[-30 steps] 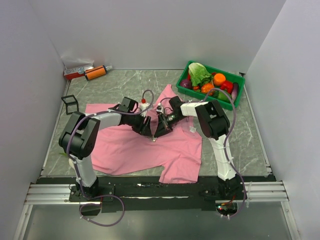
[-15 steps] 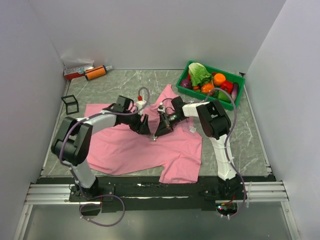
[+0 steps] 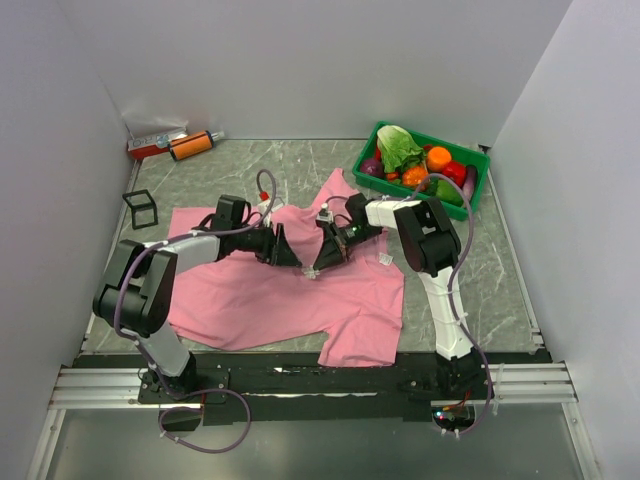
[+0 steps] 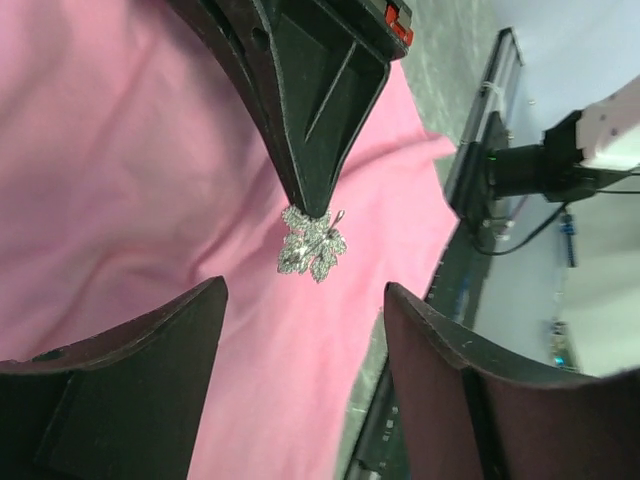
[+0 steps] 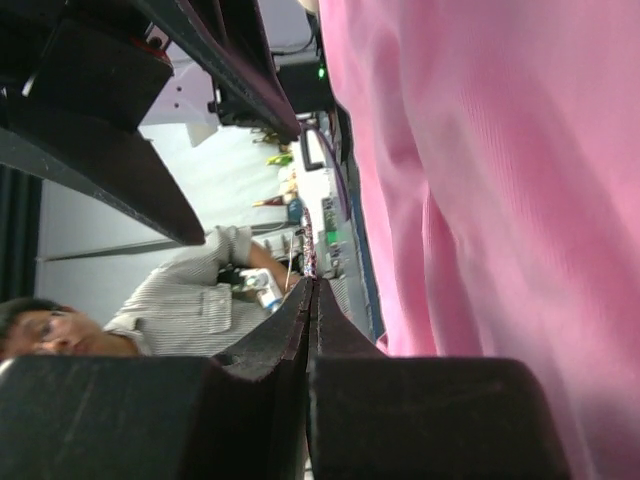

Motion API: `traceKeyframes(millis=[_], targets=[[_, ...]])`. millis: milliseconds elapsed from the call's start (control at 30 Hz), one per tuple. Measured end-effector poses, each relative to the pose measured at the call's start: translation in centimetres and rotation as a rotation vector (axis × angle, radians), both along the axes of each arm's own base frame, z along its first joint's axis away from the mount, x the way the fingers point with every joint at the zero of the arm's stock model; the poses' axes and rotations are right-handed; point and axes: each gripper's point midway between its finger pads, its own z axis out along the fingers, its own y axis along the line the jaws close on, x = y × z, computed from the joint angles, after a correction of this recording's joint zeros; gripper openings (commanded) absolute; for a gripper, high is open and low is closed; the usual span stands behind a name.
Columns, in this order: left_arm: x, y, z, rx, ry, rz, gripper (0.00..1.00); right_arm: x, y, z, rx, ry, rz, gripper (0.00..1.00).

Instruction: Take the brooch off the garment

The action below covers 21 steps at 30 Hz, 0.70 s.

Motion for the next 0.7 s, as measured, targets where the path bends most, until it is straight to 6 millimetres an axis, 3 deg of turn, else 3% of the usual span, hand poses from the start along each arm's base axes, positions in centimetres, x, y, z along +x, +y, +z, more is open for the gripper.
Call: traceKeyframes(millis=[367, 700], targets=[[-1.5, -0.2, 1.0, -0.128, 0.096, -0.033, 0.69, -1.1, -0.5, 0.1, -0.011, 0.034, 0.011, 0.0], [-2.0, -0.4, -1.4, -0.142, 0.211, -0.082, 0.67, -1.4, -0.7, 0.1, -0.002, 0.017, 0.018, 0.0]])
